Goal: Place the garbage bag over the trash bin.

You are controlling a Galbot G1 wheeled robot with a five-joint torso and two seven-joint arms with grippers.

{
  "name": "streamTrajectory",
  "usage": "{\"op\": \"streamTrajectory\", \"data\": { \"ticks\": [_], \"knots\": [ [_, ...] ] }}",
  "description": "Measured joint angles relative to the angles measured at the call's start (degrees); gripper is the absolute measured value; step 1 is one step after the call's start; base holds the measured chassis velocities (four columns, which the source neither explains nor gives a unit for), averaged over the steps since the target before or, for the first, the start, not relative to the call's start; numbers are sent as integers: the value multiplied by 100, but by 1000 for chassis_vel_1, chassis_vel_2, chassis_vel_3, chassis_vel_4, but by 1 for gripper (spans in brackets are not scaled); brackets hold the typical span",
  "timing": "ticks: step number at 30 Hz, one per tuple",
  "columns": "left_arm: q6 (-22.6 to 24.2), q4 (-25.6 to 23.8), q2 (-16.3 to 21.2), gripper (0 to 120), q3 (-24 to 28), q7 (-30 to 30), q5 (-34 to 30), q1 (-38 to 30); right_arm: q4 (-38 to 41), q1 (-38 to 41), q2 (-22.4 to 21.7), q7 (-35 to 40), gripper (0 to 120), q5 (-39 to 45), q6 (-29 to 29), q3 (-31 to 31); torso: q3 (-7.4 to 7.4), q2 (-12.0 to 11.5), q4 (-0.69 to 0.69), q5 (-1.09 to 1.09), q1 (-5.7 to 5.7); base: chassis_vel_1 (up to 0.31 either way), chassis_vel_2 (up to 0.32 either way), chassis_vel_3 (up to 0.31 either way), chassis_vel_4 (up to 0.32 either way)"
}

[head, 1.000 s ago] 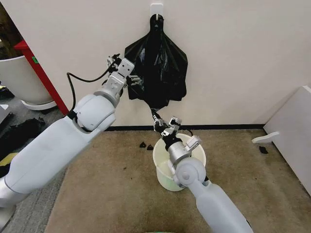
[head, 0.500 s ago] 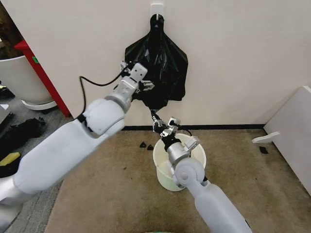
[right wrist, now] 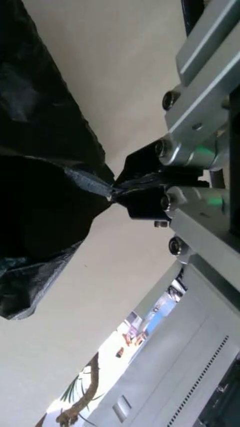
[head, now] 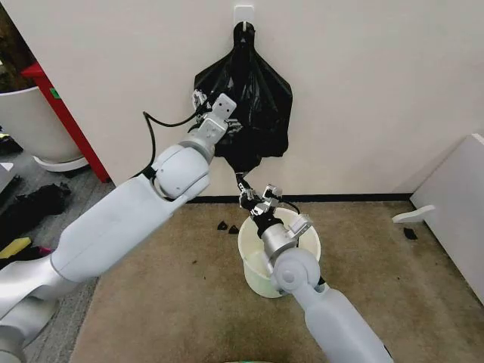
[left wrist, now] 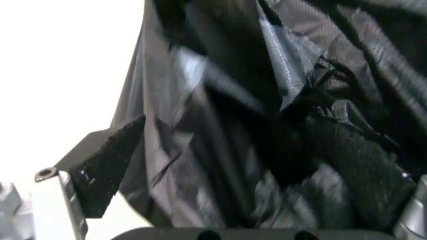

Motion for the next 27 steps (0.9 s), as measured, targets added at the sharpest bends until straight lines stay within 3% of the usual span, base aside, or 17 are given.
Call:
{"op": "streamTrajectory", "data": {
  "ticks": [10,27],
  "knots": [
    [204,121,-385,100,181,-91,-4,-297,62,-96,-37,-22,0,-25,0,121,0,0,-1,0,-1,0,0,0,0],
    [208,571,-420,100,169,-6,236,-316,132,-194,-89,-82,0,-19,-1,209,0,0,0,0,0,0,0,0,0]
  ]
}}
